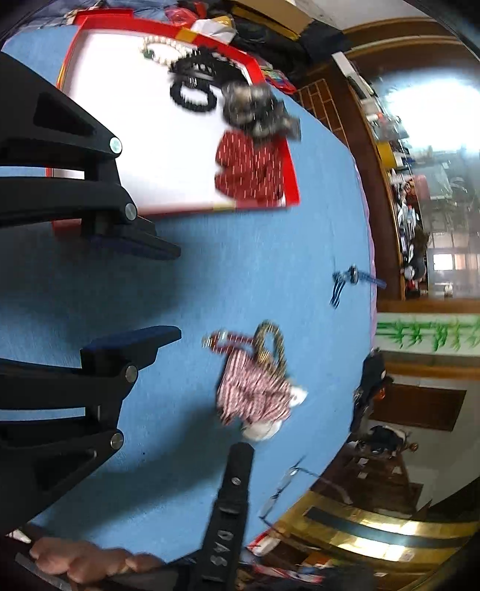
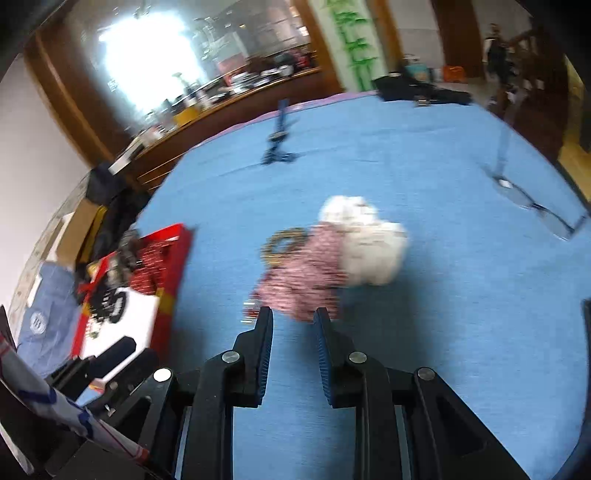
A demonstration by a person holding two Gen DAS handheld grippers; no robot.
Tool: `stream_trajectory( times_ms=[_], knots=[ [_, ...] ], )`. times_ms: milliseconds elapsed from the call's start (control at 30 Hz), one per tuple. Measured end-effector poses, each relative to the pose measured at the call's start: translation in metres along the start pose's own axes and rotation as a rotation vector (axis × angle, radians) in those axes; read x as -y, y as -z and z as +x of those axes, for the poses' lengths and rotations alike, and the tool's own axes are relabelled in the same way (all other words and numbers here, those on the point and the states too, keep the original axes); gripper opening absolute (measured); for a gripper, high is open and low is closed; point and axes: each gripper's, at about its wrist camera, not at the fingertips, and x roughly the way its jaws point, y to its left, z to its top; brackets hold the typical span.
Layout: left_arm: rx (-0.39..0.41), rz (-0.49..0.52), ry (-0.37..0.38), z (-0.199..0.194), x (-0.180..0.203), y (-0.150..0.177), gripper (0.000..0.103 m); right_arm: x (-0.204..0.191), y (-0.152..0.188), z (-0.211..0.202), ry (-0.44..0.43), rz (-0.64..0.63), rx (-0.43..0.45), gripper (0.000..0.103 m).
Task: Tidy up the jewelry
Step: 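Move the right tool to the white polka-dot scrunchie and close on it, then grasp the red plaid scrunchie with the left tool and lift it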
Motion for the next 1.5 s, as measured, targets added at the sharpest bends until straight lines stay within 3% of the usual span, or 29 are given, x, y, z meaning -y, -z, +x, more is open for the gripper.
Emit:
stream_trajectory(
  times_ms=[267,467,733,1033,1133,1167,1200,1367,1500],
  knots=[
    [-0.039,0.072,-0.009,0.026,0.041,0.007,0.039,0.043,0.0,-0.004,0.009,0.08,0.007,0.025],
    [-0.065,0.075,-0.022,0.038,0.043,0.011,0.039,0.057,-0.013,0.008,-0.005,0.127,-0.024,0.026],
    [-0.084,0.053,0.002,0.044,0.037,0.011,0.043,0.067,-0.058,0.042,0.044,0.169,-0.078,0.027],
    [-0.087,0.044,0.009,0.043,0.036,0.013,0.046,0.061,-0.073,0.084,0.091,0.121,-0.152,0.03],
    [-0.082,0.062,-0.002,0.042,0.041,0.01,0.046,0.052,-0.07,0.085,0.14,0.036,-0.119,0.028],
    [-0.08,0.068,0.001,0.042,0.041,0.007,0.046,0.053,-0.069,0.084,0.155,0.02,-0.108,0.009],
    [-0.07,0.067,0.009,0.04,0.042,0.002,0.046,0.055,-0.069,0.082,0.177,0.015,-0.101,0.003],
    [-0.039,0.063,0.063,0.038,0.05,-0.033,0.051,0.078,-0.077,0.046,0.258,0.086,0.047,0.003],
    [-0.039,0.105,0.116,0.048,0.069,-0.054,0.053,0.091,-0.079,0.031,0.253,0.151,0.097,0.003]
  ],
)
